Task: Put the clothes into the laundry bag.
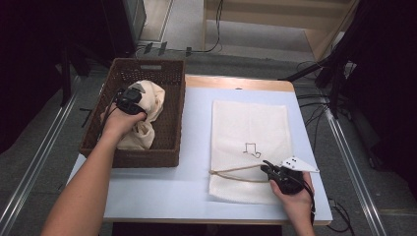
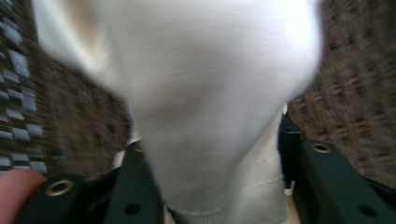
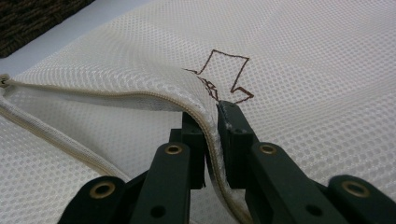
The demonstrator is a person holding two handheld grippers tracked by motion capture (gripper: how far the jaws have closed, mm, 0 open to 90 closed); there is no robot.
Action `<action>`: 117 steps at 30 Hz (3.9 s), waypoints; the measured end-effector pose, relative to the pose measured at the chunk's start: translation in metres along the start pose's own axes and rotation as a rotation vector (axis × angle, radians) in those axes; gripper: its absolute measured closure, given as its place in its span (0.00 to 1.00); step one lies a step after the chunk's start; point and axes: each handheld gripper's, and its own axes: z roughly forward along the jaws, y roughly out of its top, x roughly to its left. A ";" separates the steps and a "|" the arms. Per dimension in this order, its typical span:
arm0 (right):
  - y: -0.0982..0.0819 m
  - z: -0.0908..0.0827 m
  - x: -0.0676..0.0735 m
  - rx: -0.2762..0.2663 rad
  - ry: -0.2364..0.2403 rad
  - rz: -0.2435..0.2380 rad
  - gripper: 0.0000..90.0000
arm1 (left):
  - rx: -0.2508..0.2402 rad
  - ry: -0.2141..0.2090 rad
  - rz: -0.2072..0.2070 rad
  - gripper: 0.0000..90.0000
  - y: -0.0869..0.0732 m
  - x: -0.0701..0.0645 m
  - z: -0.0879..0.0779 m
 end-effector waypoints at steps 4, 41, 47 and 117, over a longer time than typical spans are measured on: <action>0.002 0.001 0.001 0.001 -0.004 -0.005 0.92 | -0.057 -0.157 -0.095 0.30 0.000 0.003 0.001; 0.002 0.001 0.002 -0.004 -0.003 -0.013 0.92 | -0.035 -0.034 -0.027 0.71 0.004 -0.017 0.003; 0.002 0.001 0.001 -0.005 0.000 -0.014 0.92 | -0.170 -0.122 -0.006 0.71 0.002 -0.017 -0.019; 0.022 0.003 -0.008 -0.054 -0.018 0.075 0.94 | -0.166 -0.775 0.784 0.70 -0.167 -0.253 -0.038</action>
